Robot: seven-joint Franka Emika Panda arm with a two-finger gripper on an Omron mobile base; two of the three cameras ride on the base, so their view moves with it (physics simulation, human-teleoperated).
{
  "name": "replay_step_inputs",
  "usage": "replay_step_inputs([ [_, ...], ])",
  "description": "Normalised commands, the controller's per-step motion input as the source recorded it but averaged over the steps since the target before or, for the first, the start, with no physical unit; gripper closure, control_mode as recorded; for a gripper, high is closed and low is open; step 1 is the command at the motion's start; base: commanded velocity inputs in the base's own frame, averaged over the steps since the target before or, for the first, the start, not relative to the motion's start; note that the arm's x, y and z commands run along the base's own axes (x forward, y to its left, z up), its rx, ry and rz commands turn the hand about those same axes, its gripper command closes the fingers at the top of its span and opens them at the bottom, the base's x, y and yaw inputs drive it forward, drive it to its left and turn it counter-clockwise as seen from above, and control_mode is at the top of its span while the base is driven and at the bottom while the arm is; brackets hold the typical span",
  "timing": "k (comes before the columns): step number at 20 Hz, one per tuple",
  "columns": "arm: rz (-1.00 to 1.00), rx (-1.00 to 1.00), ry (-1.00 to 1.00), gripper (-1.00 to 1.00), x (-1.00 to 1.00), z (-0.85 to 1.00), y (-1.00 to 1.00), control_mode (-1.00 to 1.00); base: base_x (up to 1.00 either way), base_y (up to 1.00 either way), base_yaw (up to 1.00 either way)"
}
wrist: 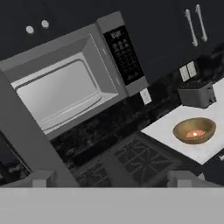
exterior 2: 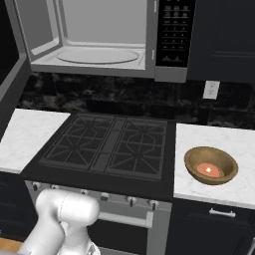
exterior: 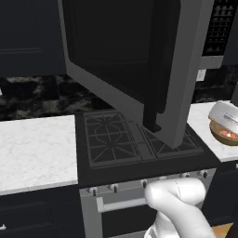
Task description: Open the microwave, place the bowl with waffle inside the microwave, then close the microwave door and turn it on.
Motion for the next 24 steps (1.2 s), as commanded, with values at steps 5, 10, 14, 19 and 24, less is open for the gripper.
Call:
replay_step_inputs([
  [5,0.65,0.21,0.01,-1.00,-0.07,-0.21,-0.56,-1.00,0.00,0.00,0.00],
  [10,0.67,0.23,0.05,-1.00,0.17,-0.26,-0.40,-1.00,0.00,0.00,0.00],
  [14,0.60,0.24,0.17,-1.00,0.84,-0.24,-0.16,-1.00,0.00,0.00,0.00],
  [19,0.36,0.17,0.19,-1.00,1.00,-0.02,0.13,-1.00,0.00,0.00,0.00],
  [24,0.21,0.03,0.02,-1.00,0.70,-0.02,0.73,-1.00,0.00,0.00,0.00],
])
